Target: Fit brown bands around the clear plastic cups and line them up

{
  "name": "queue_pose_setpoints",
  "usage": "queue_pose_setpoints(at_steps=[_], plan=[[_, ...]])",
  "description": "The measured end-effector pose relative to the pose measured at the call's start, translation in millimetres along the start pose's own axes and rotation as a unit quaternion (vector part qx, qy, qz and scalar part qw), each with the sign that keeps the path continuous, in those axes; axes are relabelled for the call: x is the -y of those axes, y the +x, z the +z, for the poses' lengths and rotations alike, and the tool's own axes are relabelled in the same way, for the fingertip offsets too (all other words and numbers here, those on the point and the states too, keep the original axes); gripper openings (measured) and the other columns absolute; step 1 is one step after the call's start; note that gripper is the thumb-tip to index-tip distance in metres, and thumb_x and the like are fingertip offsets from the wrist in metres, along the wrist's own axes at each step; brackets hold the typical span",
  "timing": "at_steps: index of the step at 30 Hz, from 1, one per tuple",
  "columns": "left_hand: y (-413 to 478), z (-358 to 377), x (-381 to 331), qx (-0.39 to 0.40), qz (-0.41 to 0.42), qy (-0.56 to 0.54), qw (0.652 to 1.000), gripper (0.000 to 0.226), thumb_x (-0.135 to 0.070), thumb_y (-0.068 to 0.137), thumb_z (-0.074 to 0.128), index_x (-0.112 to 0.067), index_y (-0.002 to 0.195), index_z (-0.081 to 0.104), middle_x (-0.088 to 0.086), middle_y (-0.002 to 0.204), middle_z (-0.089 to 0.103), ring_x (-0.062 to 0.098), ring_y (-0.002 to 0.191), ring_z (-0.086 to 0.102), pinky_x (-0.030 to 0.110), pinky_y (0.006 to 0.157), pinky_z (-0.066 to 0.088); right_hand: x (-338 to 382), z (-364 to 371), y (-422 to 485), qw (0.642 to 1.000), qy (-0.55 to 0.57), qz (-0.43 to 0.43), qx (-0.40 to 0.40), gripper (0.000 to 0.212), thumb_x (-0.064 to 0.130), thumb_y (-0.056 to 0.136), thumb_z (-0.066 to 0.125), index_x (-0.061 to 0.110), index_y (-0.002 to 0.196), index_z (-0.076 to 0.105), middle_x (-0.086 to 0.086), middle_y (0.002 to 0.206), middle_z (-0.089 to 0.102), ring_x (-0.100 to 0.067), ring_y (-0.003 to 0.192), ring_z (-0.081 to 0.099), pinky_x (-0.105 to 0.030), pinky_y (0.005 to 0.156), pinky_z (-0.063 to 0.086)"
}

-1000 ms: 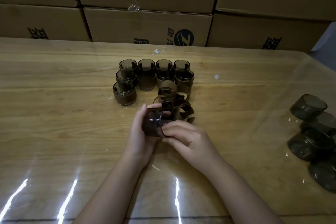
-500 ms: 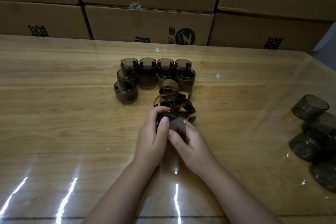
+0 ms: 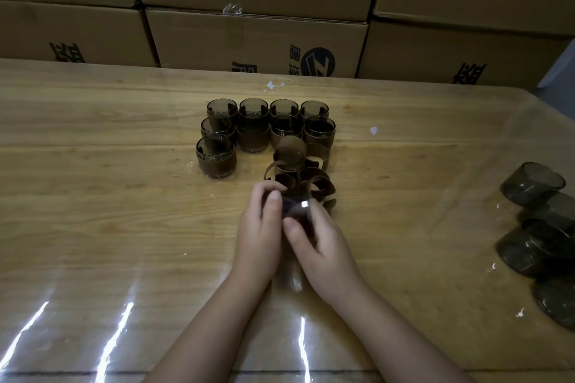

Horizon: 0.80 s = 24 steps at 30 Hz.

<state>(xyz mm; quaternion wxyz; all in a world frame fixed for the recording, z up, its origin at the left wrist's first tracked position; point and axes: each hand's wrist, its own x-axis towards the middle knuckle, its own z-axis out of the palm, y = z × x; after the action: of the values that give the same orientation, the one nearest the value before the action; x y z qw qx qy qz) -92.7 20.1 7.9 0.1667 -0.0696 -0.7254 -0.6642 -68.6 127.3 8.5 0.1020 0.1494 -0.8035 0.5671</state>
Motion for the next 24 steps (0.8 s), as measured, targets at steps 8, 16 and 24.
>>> queue_pose_setpoints(at_steps=[8,16,24], plan=[[6,-8,3,0.001,-0.111,-0.135,0.985,0.036,-0.047,0.082,0.039,-0.023,0.082,0.067,0.007,0.085,0.067,0.018,0.081,0.063,0.028,0.068,0.051,0,-8,0,0.984,-0.132,-0.109,-0.049,0.063,0.048,0.078,0.061,0.035,0.135,0.037,0.012,0.127,0.032,-0.009,0.117,0.047,-0.024,0.091,0.049],[-2,-2,0,0.072,-0.041,-0.013,0.996,0.033,-0.053,0.081,0.039,-0.026,0.089,0.057,-0.019,0.08,0.065,-0.002,0.074,0.06,0.016,0.065,0.047,-8,-13,2,0.993,-0.11,-0.045,-0.018,0.051,0.057,0.083,0.047,0.029,0.126,0.042,0.009,0.118,0.042,-0.001,0.099,0.052,-0.013,0.076,0.046],[-6,-5,-4,0.022,0.043,0.138,0.989,0.023,-0.054,0.082,0.034,-0.038,0.085,0.051,-0.019,0.082,0.061,0.007,0.07,0.058,0.032,0.06,0.044,1,-4,3,0.988,0.097,0.121,0.005,0.051,0.072,0.075,0.039,0.035,0.108,0.052,0.01,0.109,0.062,-0.005,0.101,0.061,-0.025,0.082,0.048]])
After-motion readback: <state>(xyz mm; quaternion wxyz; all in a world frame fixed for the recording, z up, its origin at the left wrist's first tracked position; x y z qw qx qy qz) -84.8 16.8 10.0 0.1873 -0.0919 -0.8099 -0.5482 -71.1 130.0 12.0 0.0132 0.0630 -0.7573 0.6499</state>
